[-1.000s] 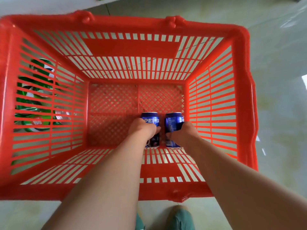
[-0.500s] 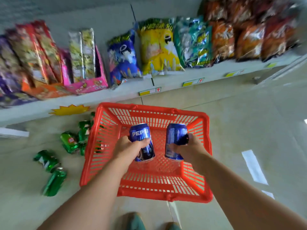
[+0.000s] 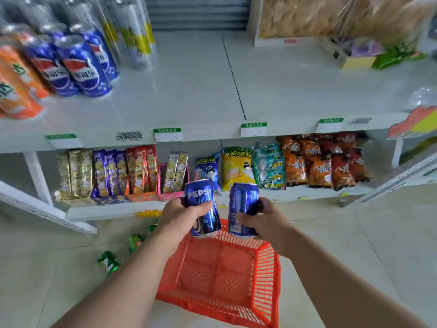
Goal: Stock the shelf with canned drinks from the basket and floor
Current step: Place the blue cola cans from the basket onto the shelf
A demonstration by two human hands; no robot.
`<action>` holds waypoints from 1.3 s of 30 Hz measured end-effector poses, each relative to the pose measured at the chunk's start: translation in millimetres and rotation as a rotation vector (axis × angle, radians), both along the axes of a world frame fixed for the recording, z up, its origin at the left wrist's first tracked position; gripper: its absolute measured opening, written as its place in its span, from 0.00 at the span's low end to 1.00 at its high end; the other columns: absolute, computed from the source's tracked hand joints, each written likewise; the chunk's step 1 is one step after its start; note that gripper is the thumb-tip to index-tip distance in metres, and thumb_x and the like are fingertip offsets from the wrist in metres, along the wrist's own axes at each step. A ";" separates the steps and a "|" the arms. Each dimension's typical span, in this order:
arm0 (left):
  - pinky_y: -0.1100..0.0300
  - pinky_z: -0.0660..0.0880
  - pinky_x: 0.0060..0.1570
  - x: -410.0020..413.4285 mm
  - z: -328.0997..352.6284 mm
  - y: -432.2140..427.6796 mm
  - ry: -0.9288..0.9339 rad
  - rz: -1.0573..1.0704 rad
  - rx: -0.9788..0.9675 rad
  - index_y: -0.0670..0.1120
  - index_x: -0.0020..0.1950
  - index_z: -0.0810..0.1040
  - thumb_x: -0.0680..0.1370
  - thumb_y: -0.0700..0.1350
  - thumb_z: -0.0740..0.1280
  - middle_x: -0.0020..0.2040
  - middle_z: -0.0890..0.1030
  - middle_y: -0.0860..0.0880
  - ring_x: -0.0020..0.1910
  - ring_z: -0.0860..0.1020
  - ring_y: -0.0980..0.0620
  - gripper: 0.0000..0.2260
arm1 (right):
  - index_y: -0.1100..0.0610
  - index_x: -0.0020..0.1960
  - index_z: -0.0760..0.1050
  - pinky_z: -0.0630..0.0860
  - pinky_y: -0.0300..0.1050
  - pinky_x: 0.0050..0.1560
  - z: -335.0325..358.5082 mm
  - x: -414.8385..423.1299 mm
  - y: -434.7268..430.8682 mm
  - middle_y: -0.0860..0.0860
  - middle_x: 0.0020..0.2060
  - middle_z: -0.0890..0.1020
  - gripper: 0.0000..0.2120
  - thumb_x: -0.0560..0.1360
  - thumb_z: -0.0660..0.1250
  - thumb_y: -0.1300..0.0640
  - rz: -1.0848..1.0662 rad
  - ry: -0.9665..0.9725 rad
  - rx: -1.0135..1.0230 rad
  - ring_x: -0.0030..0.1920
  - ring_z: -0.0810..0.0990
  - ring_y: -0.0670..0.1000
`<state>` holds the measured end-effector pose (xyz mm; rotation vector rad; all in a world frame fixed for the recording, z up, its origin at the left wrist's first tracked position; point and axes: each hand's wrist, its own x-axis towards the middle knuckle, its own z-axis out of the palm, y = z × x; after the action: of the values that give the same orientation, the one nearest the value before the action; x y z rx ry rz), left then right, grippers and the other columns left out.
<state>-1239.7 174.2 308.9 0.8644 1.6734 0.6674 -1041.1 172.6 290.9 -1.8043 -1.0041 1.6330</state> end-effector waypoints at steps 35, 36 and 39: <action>0.62 0.71 0.50 -250.2 127.1 136.3 0.305 0.176 0.621 0.46 0.63 0.70 0.64 0.45 0.80 0.58 0.77 0.51 0.53 0.76 0.54 0.31 | 0.53 0.67 0.65 0.74 0.41 0.45 155.5 -240.6 144.7 0.46 0.54 0.77 0.26 0.74 0.72 0.63 -0.104 0.018 0.585 0.54 0.77 0.50; 0.62 0.70 0.51 -252.8 125.0 139.3 0.281 0.175 0.620 0.46 0.63 0.69 0.64 0.45 0.79 0.58 0.77 0.51 0.53 0.76 0.54 0.32 | 0.53 0.67 0.65 0.74 0.43 0.47 153.8 -245.1 148.7 0.45 0.53 0.76 0.27 0.74 0.72 0.63 -0.108 0.004 0.606 0.54 0.77 0.49; 0.64 0.69 0.51 -259.4 117.8 144.7 0.237 0.114 0.595 0.48 0.66 0.68 0.67 0.44 0.78 0.60 0.76 0.52 0.53 0.75 0.57 0.32 | 0.53 0.68 0.64 0.74 0.46 0.50 142.7 -250.8 154.0 0.45 0.53 0.75 0.28 0.73 0.72 0.64 -0.111 -0.051 0.641 0.51 0.76 0.46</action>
<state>-1499.1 318.8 426.7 1.3113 1.7671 1.2159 -1291.9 326.6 433.6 -1.4314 -1.2461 1.0342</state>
